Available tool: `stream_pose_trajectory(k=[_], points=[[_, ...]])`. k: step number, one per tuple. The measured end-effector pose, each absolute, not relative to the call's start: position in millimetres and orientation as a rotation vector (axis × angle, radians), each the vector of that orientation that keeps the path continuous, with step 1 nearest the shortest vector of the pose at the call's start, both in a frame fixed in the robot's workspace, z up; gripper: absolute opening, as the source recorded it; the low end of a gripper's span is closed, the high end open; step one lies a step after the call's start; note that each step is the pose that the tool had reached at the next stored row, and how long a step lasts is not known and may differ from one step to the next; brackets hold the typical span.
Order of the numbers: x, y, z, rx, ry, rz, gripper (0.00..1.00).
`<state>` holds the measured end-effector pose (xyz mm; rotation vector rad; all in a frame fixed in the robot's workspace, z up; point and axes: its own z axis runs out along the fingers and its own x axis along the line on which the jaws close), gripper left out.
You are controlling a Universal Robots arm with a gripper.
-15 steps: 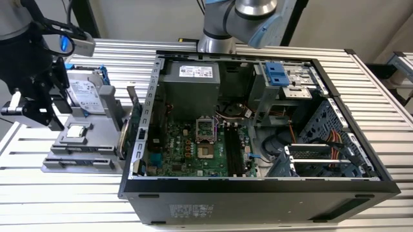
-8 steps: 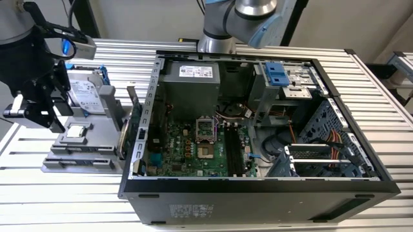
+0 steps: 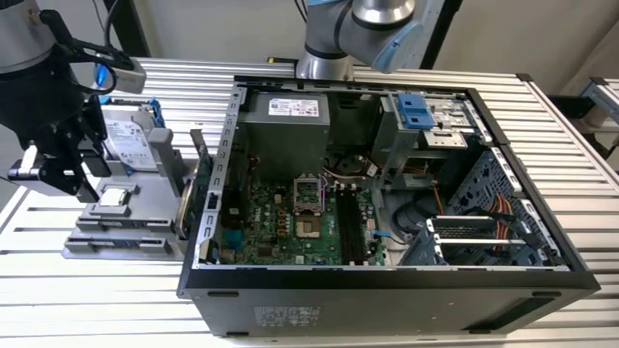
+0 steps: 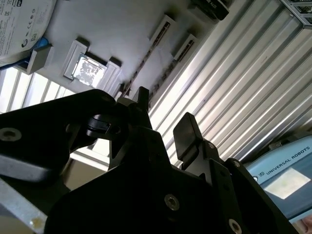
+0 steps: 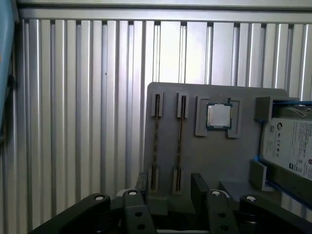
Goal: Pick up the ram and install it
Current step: 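Pick up the ram and move it above insertion slot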
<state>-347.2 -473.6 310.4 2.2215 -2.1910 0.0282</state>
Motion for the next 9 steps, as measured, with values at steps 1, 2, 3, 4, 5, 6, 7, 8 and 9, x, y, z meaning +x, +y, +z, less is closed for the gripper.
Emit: stream_pose_trajectory(k=[1,2,3,4,5,6,7,8,9], points=[[-347.1,-473.6,309.6,2.221,-2.191,0.029,1.0],[-347.2,-473.6,309.0,2.22,-2.19,0.03,1.0],[-347.2,-473.6,308.3,2.22,-2.19,0.032,1.0],[-347.2,-473.5,307.7,2.219,-2.189,0.033,1.0],[-347.2,-473.5,307.0,2.219,-2.188,0.034,1.0],[-347.2,-473.5,306.3,2.218,-2.188,0.036,1.0],[-347.2,-473.5,305.7,2.218,-2.187,0.037,1.0],[-347.2,-473.5,305.1,2.217,-2.187,0.038,1.0],[-347.2,-473.4,304.5,2.216,-2.186,0.039,1.0]])
